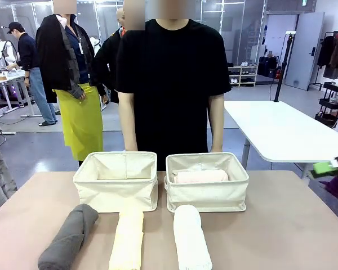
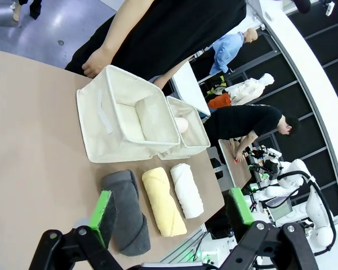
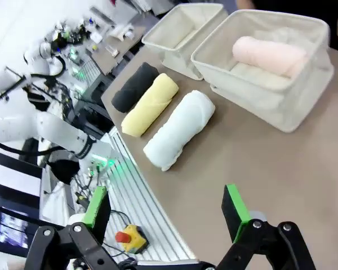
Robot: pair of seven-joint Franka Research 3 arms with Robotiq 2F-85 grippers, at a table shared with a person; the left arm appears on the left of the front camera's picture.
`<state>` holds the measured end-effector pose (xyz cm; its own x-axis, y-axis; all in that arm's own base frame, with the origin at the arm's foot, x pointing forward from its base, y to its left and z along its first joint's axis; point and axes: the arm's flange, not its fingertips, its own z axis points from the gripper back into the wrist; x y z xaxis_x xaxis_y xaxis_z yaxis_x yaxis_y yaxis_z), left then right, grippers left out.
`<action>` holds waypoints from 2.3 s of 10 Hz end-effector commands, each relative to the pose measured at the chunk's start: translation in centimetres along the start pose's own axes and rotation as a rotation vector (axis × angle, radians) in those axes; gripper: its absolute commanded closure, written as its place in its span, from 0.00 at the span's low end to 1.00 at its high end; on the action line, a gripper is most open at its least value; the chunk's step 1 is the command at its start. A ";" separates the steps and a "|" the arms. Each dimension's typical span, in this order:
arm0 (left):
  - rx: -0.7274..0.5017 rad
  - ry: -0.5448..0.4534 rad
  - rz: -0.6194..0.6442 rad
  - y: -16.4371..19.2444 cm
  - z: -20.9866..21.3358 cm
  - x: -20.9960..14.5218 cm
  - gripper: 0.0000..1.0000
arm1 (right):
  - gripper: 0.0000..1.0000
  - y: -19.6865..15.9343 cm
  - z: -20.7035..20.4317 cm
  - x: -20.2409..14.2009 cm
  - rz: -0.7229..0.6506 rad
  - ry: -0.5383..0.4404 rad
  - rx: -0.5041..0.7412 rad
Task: Divide the towels into two baskets.
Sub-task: Pick up one hotel-folded towel from the bottom of the table and place it in the Fabric basket indicated by the person.
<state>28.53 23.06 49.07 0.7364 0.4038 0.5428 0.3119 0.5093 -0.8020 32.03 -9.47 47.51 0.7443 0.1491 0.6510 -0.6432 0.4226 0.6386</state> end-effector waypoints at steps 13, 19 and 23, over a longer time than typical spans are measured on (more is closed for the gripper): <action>-0.024 -0.015 -0.011 -0.1 0.2 0.1 0.00 | 0.00 1.8 6.2 -8.0 -0.225 -0.087 0.032; -0.024 -0.015 -0.011 -0.1 0.2 0.1 0.00 | 0.00 1.8 6.2 -8.0 -0.225 -0.087 0.032; -0.024 -0.015 -0.011 -0.1 0.2 0.1 0.00 | 0.00 1.5 6.4 -8.1 -0.241 -0.075 0.027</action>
<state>28.53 23.05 49.07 0.7367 0.4034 0.5427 0.3119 0.5093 -0.8021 23.87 -15.78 45.76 0.8625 -0.0203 0.5056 -0.4532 0.4136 0.7897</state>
